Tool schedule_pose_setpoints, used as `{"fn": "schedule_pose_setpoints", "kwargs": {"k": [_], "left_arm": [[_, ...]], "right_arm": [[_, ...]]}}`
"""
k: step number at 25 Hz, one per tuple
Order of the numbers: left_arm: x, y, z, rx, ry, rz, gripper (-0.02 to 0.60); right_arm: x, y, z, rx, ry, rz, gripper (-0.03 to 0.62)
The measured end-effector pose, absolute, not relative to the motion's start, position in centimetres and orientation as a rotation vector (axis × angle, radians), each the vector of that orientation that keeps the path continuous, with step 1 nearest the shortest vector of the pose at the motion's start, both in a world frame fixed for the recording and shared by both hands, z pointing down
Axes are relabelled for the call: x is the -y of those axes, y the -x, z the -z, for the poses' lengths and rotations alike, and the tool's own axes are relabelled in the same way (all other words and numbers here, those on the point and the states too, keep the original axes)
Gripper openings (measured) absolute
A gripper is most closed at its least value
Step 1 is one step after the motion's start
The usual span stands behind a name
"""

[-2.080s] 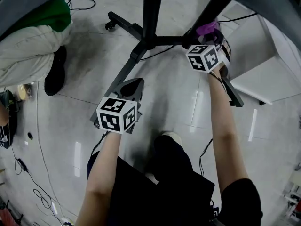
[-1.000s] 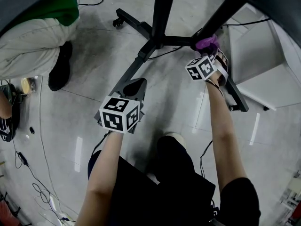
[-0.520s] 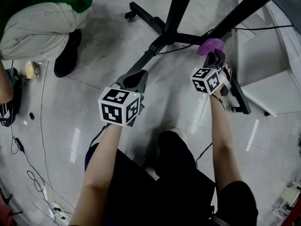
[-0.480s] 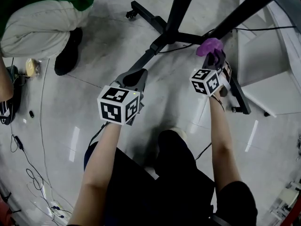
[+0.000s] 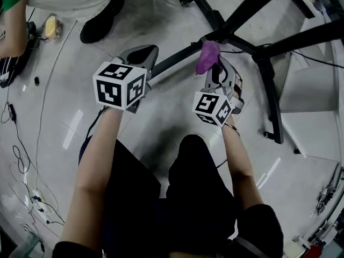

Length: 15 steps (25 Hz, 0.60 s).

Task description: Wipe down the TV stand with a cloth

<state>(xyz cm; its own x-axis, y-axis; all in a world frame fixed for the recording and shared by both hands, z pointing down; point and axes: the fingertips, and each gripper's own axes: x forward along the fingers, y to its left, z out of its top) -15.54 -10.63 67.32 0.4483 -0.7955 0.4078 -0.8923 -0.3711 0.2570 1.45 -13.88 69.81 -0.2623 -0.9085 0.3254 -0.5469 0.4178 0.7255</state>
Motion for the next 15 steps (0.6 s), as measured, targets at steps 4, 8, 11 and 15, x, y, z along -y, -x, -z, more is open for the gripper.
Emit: {"fn": "schedule_pose_setpoints", "kwargs": {"k": [4,8,11,15], "left_arm": [[10.0,19.8,-66.7,1.519,-2.199,-0.279,0.006],[9.3,23.4,-65.6,1.610,-2.161,-0.271,0.006],[8.6,25.6,-64.8,1.672,-2.133,-0.267,0.006],[8.0,27.1,-64.5,1.702,-2.098,-0.247,0.006]], "right_arm": [[10.9,5.4,-70.1,2.082,-1.068,0.687,0.069],[7.6,11.3,-70.6,2.204,-0.908,0.735,0.069],[4.7,15.0,-71.2,2.262,-0.793,0.763,0.069],[0.8,19.2,-73.0,2.296,-0.625,0.849,0.068]]}}
